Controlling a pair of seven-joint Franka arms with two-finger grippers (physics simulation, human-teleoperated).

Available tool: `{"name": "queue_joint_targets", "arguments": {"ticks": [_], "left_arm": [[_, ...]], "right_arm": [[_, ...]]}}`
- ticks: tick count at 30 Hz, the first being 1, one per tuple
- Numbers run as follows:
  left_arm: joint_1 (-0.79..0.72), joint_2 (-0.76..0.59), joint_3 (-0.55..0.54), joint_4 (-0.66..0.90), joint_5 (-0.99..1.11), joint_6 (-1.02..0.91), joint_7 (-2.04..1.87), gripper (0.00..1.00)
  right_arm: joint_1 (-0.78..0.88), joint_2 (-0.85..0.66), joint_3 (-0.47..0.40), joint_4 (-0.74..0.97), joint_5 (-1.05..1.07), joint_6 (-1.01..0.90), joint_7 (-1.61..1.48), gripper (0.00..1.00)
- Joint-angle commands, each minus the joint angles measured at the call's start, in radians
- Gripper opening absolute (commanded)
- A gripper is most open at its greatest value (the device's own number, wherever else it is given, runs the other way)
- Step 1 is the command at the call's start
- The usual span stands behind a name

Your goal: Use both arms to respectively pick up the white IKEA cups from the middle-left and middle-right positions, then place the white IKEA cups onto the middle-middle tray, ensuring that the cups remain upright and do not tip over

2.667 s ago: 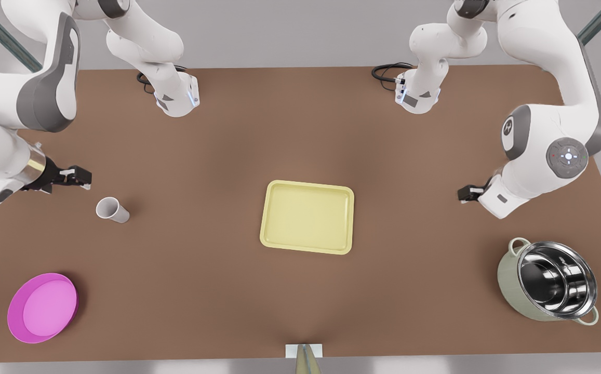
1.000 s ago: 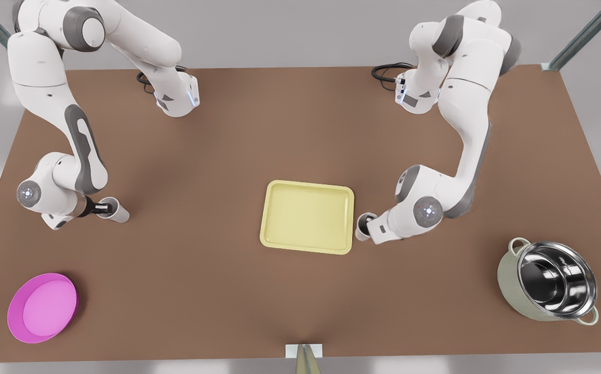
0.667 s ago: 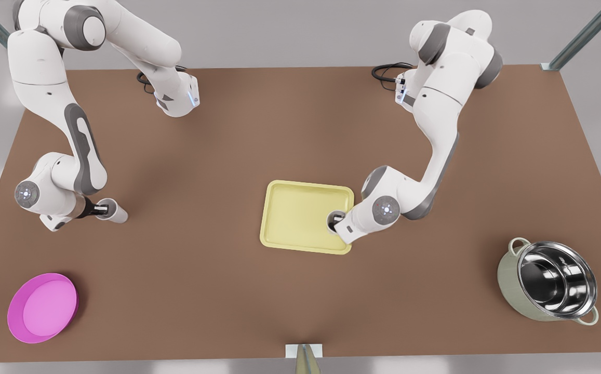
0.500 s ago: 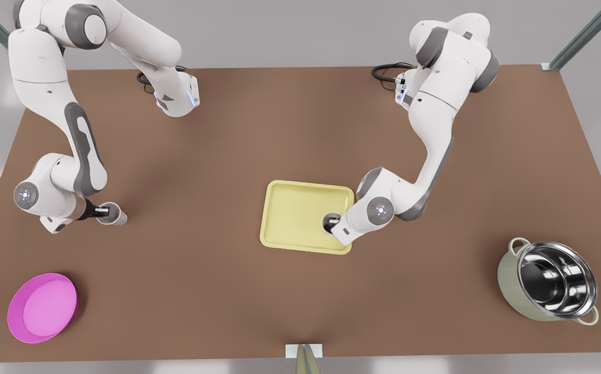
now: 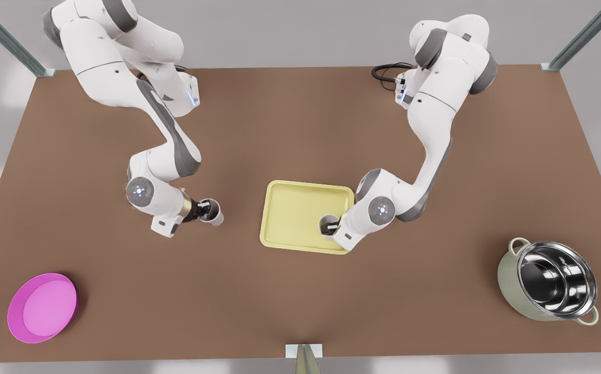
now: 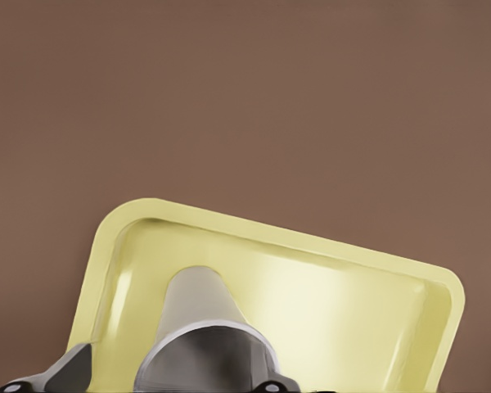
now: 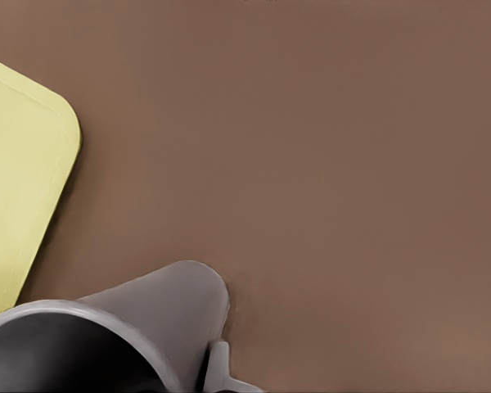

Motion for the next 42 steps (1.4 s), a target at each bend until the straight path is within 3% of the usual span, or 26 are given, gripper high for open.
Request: {"name": "queue_joint_targets", "arguments": {"ticks": [1,3,5,6,8,9,10,12,13,16,29,30,31,32,42], "left_arm": [[0.018,-0.065,0.004,0.057,0.023,-0.266,-0.225,1.0],[0.1,-0.114,-0.004,0.301,0.023,-0.741,-0.217,1.0],[0.165,-0.188,-0.001,0.361,0.155,-0.832,-0.115,1.0],[0.198,-0.197,0.002,0.362,0.236,-0.872,0.21,1.0],[0.285,-0.277,0.012,0.352,0.25,-0.903,0.579,1.0],[0.239,-0.475,0.123,0.096,0.24,-0.751,0.668,1.0],[0.218,-0.509,0.147,0.028,0.238,-0.699,0.67,1.0],[0.238,-0.481,0.147,0.054,0.183,-0.765,0.67,1.0],[0.235,-0.47,0.145,0.052,0.183,-0.798,0.67,1.0],[0.232,-0.475,0.085,0.055,0.169,-0.82,0.662,1.0],[0.256,-0.48,0.084,0.054,0.167,-0.736,0.663,1.0],[0.256,-0.478,0.084,0.054,0.166,-0.736,0.663,1.0],[0.256,-0.478,0.084,0.054,0.166,-0.736,0.663,1.0],[0.258,-0.478,0.084,0.054,0.166,-0.736,0.663,1.0],[0.258,-0.476,0.084,0.052,0.163,-0.736,0.663,1.0]], "right_arm": [[0.059,0.01,0.0,0.008,-0.002,0.076,0.509,0.24],[0.106,0.03,-0.001,0.015,-0.01,0.11,0.568,0.24],[0.163,0.033,-0.004,0.023,-0.013,0.159,0.661,0.24],[0.186,0.055,-0.01,0.043,-0.015,0.177,0.699,0.24],[0.255,0.082,-0.01,0.066,-0.09,0.216,0.903,0.24],[0.283,0.096,-0.01,0.083,-0.104,0.226,0.969,0.24],[0.304,0.102,-0.012,0.092,-0.104,0.236,1.008,0.24],[0.339,0.153,-0.014,0.156,-0.137,0.246,1.114,0.24],[0.359,0.185,-0.012,0.187,-0.255,0.246,1.238,0.24],[0.375,0.253,-0.012,0.236,-0.274,0.246,1.249,0.24],[0.375,0.346,-0.01,0.261,-0.294,0.251,1.244,0.25],[0.375,0.349,-0.01,0.261,-0.294,0.253,1.244,0.32],[0.375,0.352,-0.01,0.261,-0.294,0.253,1.244,0.73],[0.375,0.352,-0.01,0.261,-0.295,0.253,1.246,1.0],[0.37,0.346,-0.009,0.261,-0.294,0.248,1.238,1.0]]}}
